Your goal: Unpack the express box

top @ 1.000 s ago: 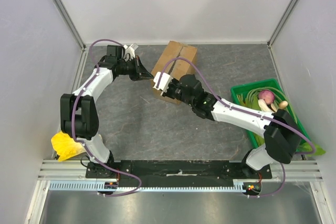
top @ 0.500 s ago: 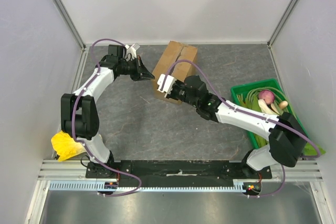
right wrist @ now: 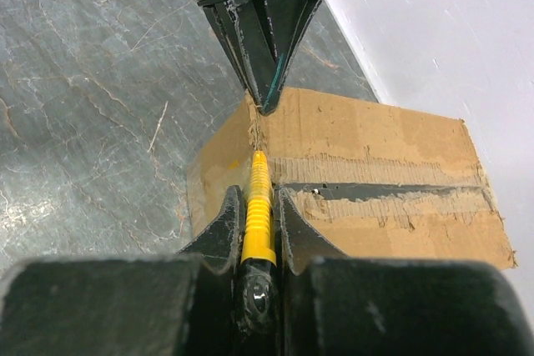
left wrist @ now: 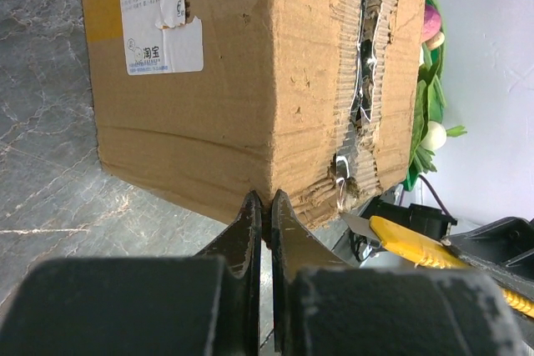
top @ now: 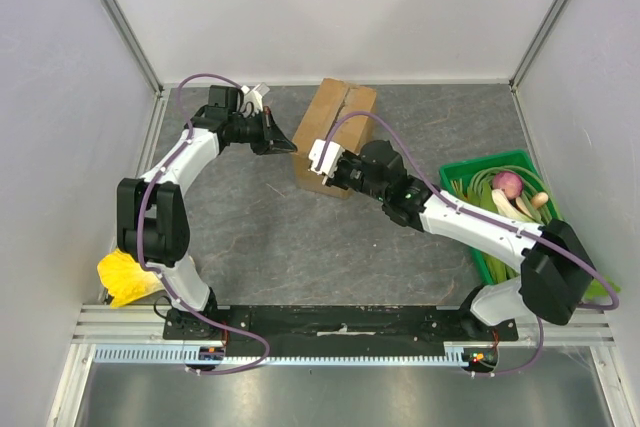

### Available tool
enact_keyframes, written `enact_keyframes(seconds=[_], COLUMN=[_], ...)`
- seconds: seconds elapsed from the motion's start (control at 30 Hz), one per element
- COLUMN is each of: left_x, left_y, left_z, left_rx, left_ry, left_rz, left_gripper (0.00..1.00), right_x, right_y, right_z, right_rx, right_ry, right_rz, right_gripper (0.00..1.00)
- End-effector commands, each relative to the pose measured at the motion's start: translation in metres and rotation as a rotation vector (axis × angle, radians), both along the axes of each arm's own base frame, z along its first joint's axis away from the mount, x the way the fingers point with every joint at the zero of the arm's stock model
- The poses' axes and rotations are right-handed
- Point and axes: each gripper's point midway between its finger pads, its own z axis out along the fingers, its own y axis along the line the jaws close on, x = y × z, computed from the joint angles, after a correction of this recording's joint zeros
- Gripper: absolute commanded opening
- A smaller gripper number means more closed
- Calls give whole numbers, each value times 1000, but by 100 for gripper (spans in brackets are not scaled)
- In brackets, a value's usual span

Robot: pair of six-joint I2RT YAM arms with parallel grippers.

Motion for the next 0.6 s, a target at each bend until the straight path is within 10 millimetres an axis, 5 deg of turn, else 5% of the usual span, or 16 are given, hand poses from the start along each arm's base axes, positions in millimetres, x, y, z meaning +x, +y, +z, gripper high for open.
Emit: enact_keyframes(seconds=[0.0,0.57], left_x=[21,22], left_y=[16,16], left_z=[4,3], left_rx=[54,55], left_ry=[-91,-90], left_rz=[28,27], left_gripper=[2,2], right_x=[9,13], right_y=[-42,-69], right_z=[-17,-10], right_rx=[-105,-133], right_ry=[25,12], right_rz=[-103,-143], right_gripper=[0,0])
